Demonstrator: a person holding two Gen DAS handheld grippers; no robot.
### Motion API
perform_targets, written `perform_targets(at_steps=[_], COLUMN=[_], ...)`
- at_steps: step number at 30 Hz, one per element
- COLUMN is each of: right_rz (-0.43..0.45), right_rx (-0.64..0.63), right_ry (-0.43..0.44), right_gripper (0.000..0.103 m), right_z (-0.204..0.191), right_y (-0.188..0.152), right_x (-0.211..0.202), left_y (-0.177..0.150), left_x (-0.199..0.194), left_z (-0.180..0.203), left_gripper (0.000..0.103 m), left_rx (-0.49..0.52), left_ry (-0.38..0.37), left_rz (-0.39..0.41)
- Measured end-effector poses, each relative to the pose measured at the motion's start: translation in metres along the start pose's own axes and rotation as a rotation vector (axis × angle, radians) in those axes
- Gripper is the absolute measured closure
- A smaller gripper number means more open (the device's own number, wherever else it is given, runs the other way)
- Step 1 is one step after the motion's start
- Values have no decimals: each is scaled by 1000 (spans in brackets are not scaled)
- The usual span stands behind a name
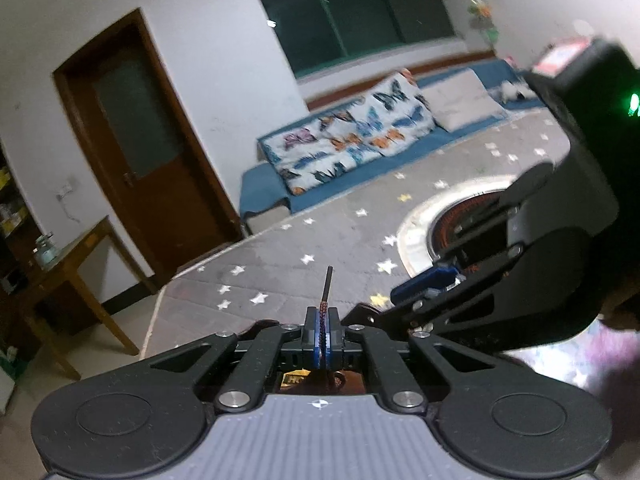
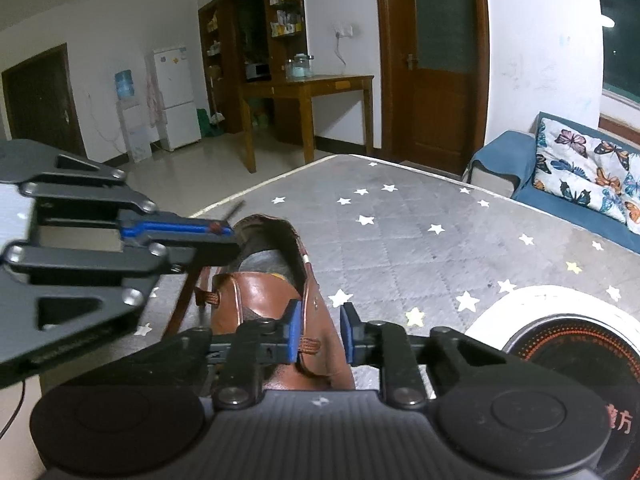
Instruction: Lace up shoes with both hands
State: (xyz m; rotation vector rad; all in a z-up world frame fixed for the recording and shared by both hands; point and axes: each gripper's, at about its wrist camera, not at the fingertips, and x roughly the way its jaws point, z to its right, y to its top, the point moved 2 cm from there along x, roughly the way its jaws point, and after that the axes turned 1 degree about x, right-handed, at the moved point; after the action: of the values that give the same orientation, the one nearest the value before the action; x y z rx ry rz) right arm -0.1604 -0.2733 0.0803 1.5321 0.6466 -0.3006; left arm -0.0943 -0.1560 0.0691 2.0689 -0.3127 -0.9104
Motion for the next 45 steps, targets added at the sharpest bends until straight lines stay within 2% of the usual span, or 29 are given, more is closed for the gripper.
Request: perform_targets(at_steps=[13, 22, 30, 39, 45], right_rz=[16, 26, 29, 33, 37], right_rx=[40, 61, 71, 74, 73], right_ry=[19, 18, 25, 26, 28], right_gripper=[85, 85, 84, 84, 84], right_z=[13, 21, 26, 26, 26], right_y=[-3, -6, -7, -8, -9], right_x=[-5, -7, -7, -7, -8], left_y=[-1, -2, -4, 2, 2], left_x=[28, 43, 52, 61, 62], left_z=[18, 36, 32, 31, 31], left_gripper=[99, 99, 99, 98, 98], left_rx=[178, 349, 351, 371, 401], left_ry=[-66, -121, -149, -144, -151], left_rz=[-71, -138, -167, -212, -210])
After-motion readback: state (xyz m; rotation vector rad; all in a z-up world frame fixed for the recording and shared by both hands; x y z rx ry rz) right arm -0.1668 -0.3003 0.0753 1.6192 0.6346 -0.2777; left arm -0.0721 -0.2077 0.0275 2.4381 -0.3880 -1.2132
